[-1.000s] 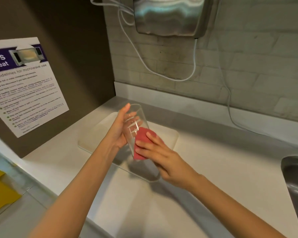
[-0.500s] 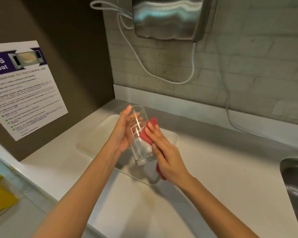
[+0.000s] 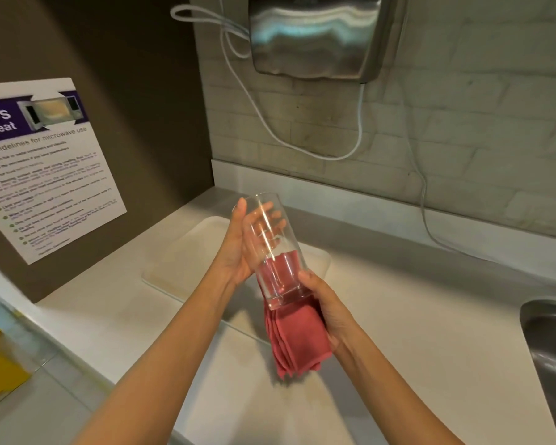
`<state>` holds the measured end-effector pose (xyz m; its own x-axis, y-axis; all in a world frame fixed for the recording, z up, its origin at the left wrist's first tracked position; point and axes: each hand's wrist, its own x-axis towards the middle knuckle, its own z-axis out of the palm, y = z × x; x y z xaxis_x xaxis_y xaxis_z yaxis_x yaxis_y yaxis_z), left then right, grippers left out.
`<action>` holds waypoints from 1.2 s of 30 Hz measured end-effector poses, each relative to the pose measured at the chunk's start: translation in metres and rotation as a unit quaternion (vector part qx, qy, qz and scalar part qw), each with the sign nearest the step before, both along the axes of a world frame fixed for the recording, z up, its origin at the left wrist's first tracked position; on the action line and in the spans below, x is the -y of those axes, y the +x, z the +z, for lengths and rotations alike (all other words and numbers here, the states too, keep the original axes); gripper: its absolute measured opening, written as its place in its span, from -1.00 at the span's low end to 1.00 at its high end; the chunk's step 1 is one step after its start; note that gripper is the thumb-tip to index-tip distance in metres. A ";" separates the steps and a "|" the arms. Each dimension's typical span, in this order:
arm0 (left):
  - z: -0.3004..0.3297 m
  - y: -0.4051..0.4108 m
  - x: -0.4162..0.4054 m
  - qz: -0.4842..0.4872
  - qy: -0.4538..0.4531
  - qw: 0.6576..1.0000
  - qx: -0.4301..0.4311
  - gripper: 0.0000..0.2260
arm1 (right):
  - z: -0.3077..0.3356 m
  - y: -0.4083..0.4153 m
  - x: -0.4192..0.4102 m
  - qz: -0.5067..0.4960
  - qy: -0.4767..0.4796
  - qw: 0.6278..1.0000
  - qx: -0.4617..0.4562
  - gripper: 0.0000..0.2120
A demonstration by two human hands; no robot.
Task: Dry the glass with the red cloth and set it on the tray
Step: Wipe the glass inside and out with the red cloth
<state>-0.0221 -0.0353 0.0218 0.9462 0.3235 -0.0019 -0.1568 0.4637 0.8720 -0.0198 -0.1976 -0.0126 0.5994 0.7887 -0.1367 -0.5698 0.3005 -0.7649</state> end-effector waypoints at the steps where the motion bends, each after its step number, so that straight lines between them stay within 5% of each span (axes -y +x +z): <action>1: 0.003 -0.001 0.001 0.005 0.014 1.000 -0.008 -0.19 | 0.000 0.001 0.000 -0.014 -0.007 1.000 -0.002 -0.17; 5: 0.008 -0.012 0.012 0.120 0.161 0.971 -0.129 -0.21 | 0.001 0.009 -0.002 -0.140 -0.030 0.989 0.027 -0.44; 8: -0.005 -0.032 0.043 0.114 0.221 0.962 -0.112 -0.29 | 0.003 0.017 -0.003 -0.233 -0.049 0.959 0.155 -0.64; 13: -0.014 -0.023 0.058 0.099 0.199 0.969 -0.104 -0.49 | -0.003 0.007 -0.010 -0.260 -0.128 0.875 0.388 -0.53; 15: -0.016 -0.023 0.050 0.098 0.121 0.985 -0.077 -0.53 | -0.005 0.003 -0.011 -0.256 -0.145 0.827 0.479 -0.57; 19: -0.026 -0.028 0.034 0.055 -0.003 0.997 -0.061 -0.68 | -0.017 0.002 -0.003 -0.212 -0.116 0.669 0.703 -0.65; 22: -0.036 -0.030 0.031 0.027 -0.038 0.996 -0.077 -0.52 | -0.013 0.011 0.002 -0.156 -0.116 0.594 0.781 -0.55; 24: -0.040 -0.028 0.032 0.021 -0.073 0.994 -0.074 -0.44 | 0.005 0.022 -0.004 -0.134 -0.145 0.592 0.781 -0.50; 27: -0.045 -0.027 0.038 -0.006 -0.085 0.995 -0.057 -0.63 | 0.045 0.047 -0.025 -0.155 -0.210 0.647 0.716 -0.58; 29: -0.048 -0.025 0.041 -0.020 -0.099 0.994 -0.050 -0.64 | 0.060 0.056 -0.033 -0.159 -0.224 0.651 0.707 -0.64; 33: -0.046 -0.021 0.023 -0.001 -0.156 0.987 -0.029 -0.57 | 0.026 0.030 -0.016 -0.094 -0.171 0.611 0.768 -0.57; 36: -0.048 -0.023 0.008 0.012 -0.196 0.980 -0.021 -0.60 | -0.005 0.012 0.004 -0.088 -0.121 0.641 0.753 -0.67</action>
<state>-0.0449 -0.0437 -0.0257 0.9346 0.3126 -0.1697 -0.1398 0.7616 0.6328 -0.0074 -0.2018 -0.0178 0.2720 0.7559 0.5955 0.8959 0.0270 -0.4435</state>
